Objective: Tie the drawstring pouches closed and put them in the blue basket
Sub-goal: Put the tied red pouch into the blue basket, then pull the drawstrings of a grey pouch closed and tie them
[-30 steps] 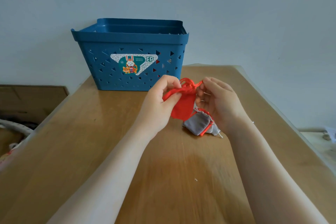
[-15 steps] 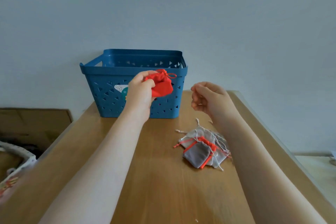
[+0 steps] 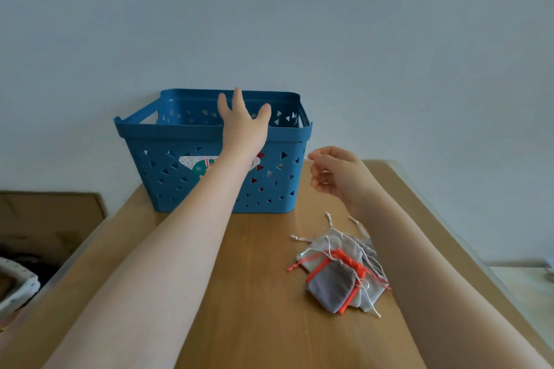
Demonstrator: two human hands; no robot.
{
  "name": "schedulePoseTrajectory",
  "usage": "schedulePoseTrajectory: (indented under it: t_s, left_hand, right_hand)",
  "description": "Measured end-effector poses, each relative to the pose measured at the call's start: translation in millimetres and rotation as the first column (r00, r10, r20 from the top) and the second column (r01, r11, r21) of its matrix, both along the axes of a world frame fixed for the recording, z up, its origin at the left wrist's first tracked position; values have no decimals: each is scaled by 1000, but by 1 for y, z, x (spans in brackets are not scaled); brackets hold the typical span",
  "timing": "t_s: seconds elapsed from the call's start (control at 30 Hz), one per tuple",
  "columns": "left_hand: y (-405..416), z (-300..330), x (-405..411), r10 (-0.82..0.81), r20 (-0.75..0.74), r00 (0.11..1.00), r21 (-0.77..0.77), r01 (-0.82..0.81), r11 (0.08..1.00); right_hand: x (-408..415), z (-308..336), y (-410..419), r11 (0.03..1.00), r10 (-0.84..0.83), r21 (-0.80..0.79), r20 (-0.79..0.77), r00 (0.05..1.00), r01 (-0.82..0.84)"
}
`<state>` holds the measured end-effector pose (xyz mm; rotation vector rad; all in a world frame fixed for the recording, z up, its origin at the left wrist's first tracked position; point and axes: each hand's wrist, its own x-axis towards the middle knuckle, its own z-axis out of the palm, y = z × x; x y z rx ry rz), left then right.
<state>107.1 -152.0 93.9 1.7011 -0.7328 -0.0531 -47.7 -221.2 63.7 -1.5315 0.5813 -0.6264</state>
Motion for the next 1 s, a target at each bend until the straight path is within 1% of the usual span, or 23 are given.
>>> schedulePoseTrajectory:
  t_s: [0.1,0.2,0.27,0.33,0.37,0.4,0.43,0.47,0.5,0.53,0.57,0.6,0.67,0.73,0.8,0.87,0.93,1.0]
  left_hand:
    - [8,-12,-7,-24,139,990,-54,31,998]
    - [14,-22,-14,-38,287,957,-47,54,997]
    - [17,-28,-18,-75,312,947,-4,80,997]
    - [21,-32,-21,-105,308,945,50,94,994]
    - [24,-35,-23,-124,307,944,61,111,992]
    - [28,-38,-27,-151,304,941,68,136,988]
    - [31,-41,-30,-178,297,938,80,161,984]
    - [36,-46,-35,-205,286,936,103,182,978]
    - [42,-53,-42,-224,272,936,136,193,972]
    - [46,-59,-46,-230,259,938,156,195,968]
    - [51,-65,-52,-234,239,942,175,195,965]
    - [55,-70,-56,-234,211,949,187,196,963]
    - [64,-79,-64,-234,122,964,190,209,959]
    - [73,-85,-74,-231,60,971,188,217,958]
    - [83,-88,-83,-235,42,971,193,223,956]
    - [91,-90,-89,-240,29,970,221,228,948]
    - [97,-90,-97,-252,11,968,273,240,932]
    - [99,-93,-104,-295,-10,956,268,286,920]
  right_hand:
    - [-6,-14,-3,1000,-24,-18,-55,998,23]
    - [-14,-26,-2,996,-32,-81,-131,991,21]
    - [-21,-35,1,988,-20,-155,-207,978,-13]
    - [-30,-45,3,950,-6,-294,-338,941,-100]
    - [-34,-50,4,899,-22,-402,-438,899,-174]
    - [-40,-56,5,826,-63,-498,-547,835,-264]
    - [-43,-62,4,748,-119,-558,-644,755,-358]
    - [-48,-69,3,687,-179,-582,-716,675,-435]
    - [-53,-79,5,651,-228,-585,-759,610,-484]
    - [-54,-86,3,635,-271,-592,-773,574,-497]
    - [-56,-93,4,651,-298,-594,-773,561,-472]
    - [-59,-98,6,681,-317,-594,-766,559,-428]
    - [-63,-103,11,720,-356,-615,-726,588,-323]
    - [-68,-106,17,708,-399,-654,-683,612,-267]
    - [-73,-108,23,683,-422,-685,-654,628,-254]
    - [-76,-105,27,679,-425,-697,-630,650,-231]
    - [-78,-96,31,685,-416,-716,-534,736,-133]
    - [-78,-83,36,687,-377,-727,-389,841,-29]
